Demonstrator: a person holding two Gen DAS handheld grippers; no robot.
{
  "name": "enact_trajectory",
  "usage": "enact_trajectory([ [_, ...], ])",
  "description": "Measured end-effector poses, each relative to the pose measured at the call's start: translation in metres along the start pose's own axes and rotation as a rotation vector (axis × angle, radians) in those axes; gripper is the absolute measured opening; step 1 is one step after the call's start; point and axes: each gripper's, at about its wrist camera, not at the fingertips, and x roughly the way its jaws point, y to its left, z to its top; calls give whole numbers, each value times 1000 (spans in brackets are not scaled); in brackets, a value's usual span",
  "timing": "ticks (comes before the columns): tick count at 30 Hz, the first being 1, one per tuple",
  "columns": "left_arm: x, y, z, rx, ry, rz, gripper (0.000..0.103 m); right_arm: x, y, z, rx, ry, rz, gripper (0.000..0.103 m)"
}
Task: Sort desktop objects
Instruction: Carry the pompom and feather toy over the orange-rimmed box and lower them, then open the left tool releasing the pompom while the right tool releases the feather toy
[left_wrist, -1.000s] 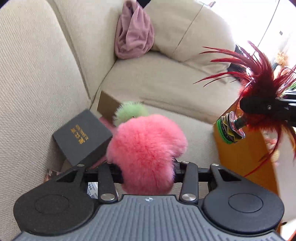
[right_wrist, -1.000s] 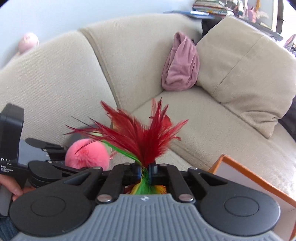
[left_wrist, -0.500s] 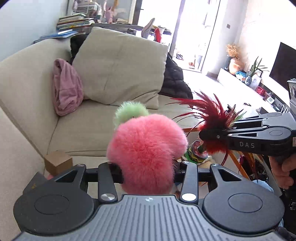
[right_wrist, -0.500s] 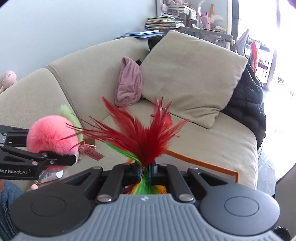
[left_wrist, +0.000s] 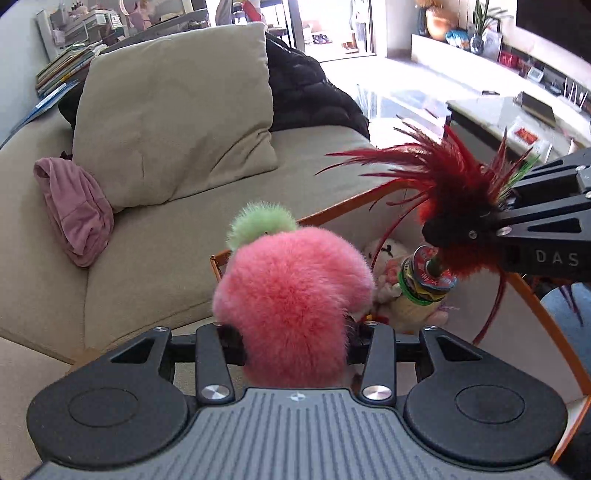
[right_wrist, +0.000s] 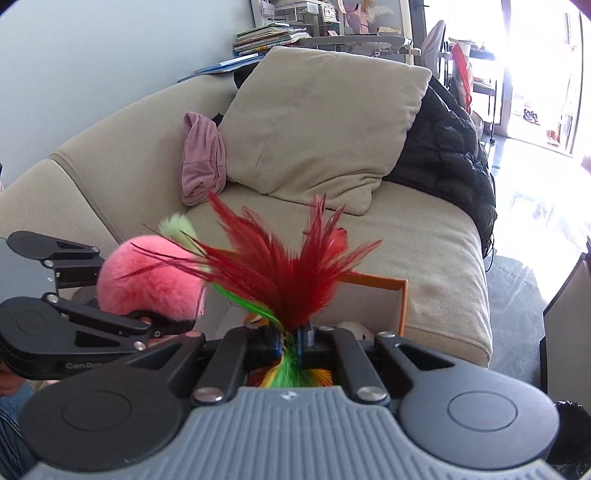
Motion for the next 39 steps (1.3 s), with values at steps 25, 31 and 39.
enact_trajectory([
  [25, 38, -17, -2, 122, 57, 95, 48, 19, -22, -8, 28, 21, 17, 7],
  [31, 38, -18, -4, 117, 62, 70, 29, 17, -22, -8, 31, 23, 9, 7],
  [39, 0, 8, -7, -45, -35, -6, 29, 17, -8, -8, 10, 56, 82, 7],
])
